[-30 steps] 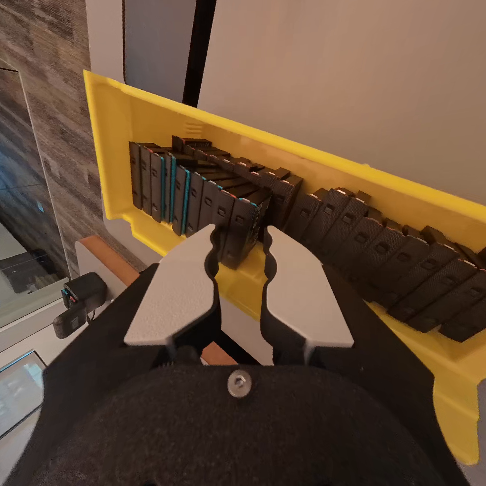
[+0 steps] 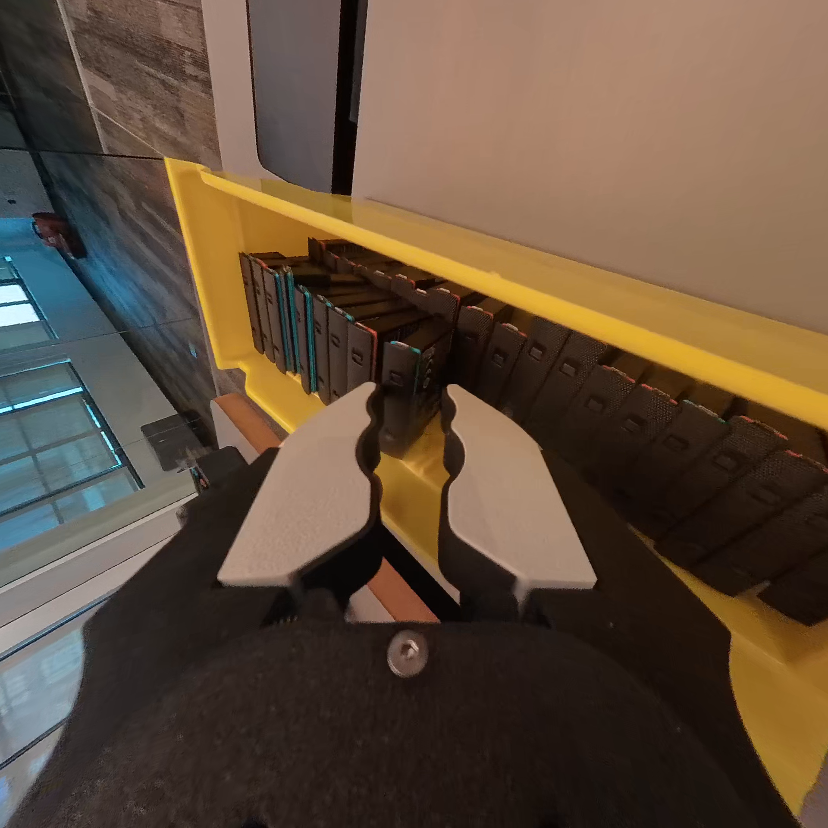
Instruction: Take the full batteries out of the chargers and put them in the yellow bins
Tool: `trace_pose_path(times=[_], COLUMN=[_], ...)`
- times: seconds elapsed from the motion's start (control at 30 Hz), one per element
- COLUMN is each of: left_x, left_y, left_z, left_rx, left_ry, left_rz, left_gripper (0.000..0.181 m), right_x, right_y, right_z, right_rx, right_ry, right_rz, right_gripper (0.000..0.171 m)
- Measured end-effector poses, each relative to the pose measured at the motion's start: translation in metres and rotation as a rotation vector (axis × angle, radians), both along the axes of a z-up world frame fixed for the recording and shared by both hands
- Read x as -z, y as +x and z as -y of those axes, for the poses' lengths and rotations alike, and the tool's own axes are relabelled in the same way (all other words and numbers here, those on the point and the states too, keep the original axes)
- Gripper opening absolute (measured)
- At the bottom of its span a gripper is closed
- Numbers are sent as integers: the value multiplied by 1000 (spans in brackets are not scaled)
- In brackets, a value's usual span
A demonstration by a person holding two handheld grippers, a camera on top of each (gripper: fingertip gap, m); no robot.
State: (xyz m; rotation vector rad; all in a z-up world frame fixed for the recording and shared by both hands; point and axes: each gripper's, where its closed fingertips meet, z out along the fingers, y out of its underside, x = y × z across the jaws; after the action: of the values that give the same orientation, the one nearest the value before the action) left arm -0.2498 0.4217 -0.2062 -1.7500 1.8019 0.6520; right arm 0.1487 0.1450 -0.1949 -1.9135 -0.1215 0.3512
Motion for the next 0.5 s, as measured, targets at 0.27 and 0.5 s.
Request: trace_pose_path(times=[0.27, 0.5], left_x=[2, 3], left_y=[-1, 1], left_z=[9, 2], left_rx=[25, 39], left_ry=[-71, -114], left_rz=[-2, 26], left_gripper=[25, 34], right_x=[6, 15], right_y=[-23, -31], right_z=[33, 32], right_rx=[40, -1], right_ry=[32, 37], right_rz=[207, 252], right_gripper=[0, 0])
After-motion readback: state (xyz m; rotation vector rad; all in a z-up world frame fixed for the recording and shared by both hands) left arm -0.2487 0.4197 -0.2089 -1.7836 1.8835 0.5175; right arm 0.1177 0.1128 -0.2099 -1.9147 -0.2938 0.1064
